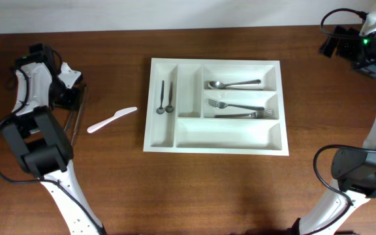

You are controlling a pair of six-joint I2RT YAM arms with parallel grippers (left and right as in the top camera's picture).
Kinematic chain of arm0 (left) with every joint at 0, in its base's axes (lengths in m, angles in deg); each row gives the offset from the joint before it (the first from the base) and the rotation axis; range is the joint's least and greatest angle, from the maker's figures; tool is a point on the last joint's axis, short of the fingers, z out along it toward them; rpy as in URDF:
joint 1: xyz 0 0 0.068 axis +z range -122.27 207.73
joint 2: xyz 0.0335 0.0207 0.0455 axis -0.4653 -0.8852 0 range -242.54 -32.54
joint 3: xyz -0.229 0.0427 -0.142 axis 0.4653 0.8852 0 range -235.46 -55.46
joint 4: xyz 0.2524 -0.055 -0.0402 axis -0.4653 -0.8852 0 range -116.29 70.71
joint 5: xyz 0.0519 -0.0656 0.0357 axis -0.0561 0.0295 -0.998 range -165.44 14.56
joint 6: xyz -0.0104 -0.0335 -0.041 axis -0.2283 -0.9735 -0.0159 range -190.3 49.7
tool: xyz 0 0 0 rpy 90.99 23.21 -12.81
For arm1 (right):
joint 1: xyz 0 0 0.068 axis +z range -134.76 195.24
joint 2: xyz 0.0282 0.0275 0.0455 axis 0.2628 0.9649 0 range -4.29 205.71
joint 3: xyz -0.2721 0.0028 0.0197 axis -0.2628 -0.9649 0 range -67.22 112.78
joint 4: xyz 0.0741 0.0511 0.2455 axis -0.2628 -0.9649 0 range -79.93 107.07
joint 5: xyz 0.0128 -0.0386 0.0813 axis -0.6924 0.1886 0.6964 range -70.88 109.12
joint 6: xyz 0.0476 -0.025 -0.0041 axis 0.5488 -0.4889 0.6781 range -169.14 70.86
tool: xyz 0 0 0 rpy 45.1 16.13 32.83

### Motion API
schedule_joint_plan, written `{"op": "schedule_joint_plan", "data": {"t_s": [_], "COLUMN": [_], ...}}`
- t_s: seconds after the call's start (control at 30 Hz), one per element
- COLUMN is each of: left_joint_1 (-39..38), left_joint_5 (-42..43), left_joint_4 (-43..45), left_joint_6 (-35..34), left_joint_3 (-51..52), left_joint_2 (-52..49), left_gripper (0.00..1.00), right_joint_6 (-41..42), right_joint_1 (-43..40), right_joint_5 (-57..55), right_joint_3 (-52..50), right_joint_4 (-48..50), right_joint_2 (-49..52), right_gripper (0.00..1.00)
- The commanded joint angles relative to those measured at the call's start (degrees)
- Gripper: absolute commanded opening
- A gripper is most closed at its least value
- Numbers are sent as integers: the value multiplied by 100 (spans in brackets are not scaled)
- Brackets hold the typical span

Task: Pack container
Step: 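Move left gripper back and grasp the metal tongs, then carry the tongs with left gripper into the tray's bottom compartment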

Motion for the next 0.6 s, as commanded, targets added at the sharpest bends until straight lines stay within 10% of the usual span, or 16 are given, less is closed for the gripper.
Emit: {"op": "schedule_joint_plan", "data": {"t_s": [0.0, 0.1, 0.17, 0.57], "left_joint_1": [-7, 0, -2, -203], "left_joint_5": [116, 114, 111, -48], "left_joint_4": [17, 52, 59, -984], "left_joint_6": [109, 111, 111, -656], "left_joint_3": [76, 76, 76, -914], "left_joint_2": [-210, -221, -221, 356], "left_gripper": [40, 32, 2, 2], "right_joint_6": [13, 13, 13, 13], "right_joint_1": [37, 37, 37, 39], "right_joint_5": [-48, -48, -48, -22], "right_joint_3": [-7, -4, -7, -4], "right_joint_4": [-4, -2, 0, -22], "right_joint_2": [42, 42, 42, 42], "right_gripper": [99, 99, 98, 99]}}
